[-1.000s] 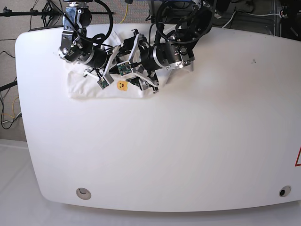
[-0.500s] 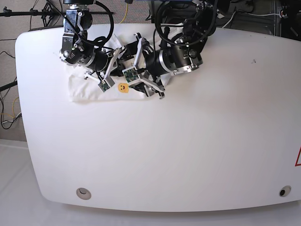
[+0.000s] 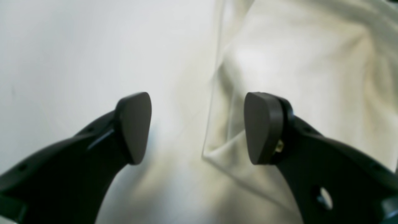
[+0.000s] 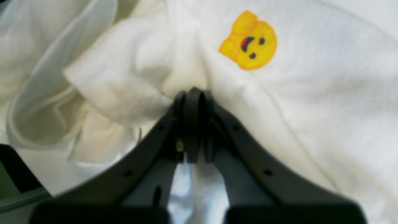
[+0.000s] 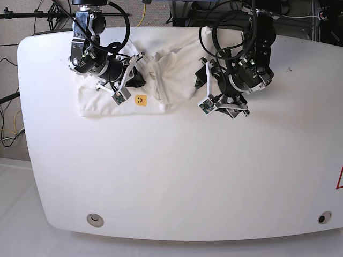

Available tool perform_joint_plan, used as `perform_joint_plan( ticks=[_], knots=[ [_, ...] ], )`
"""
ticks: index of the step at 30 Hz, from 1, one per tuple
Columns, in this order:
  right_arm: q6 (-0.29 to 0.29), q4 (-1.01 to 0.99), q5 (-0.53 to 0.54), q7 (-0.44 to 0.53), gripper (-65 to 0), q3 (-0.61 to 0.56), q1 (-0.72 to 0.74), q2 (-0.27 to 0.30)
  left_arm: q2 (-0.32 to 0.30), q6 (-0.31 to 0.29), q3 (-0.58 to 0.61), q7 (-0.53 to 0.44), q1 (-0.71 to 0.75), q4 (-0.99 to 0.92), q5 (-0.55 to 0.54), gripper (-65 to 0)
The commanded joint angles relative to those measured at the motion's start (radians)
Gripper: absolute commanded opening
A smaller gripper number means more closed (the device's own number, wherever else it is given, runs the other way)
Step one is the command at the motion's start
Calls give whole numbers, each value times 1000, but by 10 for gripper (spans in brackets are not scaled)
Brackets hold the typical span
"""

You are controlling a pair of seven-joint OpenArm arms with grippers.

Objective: Fold the T-shirt properly
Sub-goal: 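Release the fabric with the left gripper and lift it away, then grasp the shirt edge with the left gripper and pull it outward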

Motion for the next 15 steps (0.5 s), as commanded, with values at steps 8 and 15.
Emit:
perform_joint_plan(
  ticks=[8, 15],
  knots=[
    [-15, -3, -52, -48, -630, 1, -1, 6, 8, -2, 1, -9, 108, 18, -15, -223],
    [-15, -3, -52, -48, -630, 1, -6, 6, 5, -2, 2, -7, 134, 16, -15, -223]
  ],
)
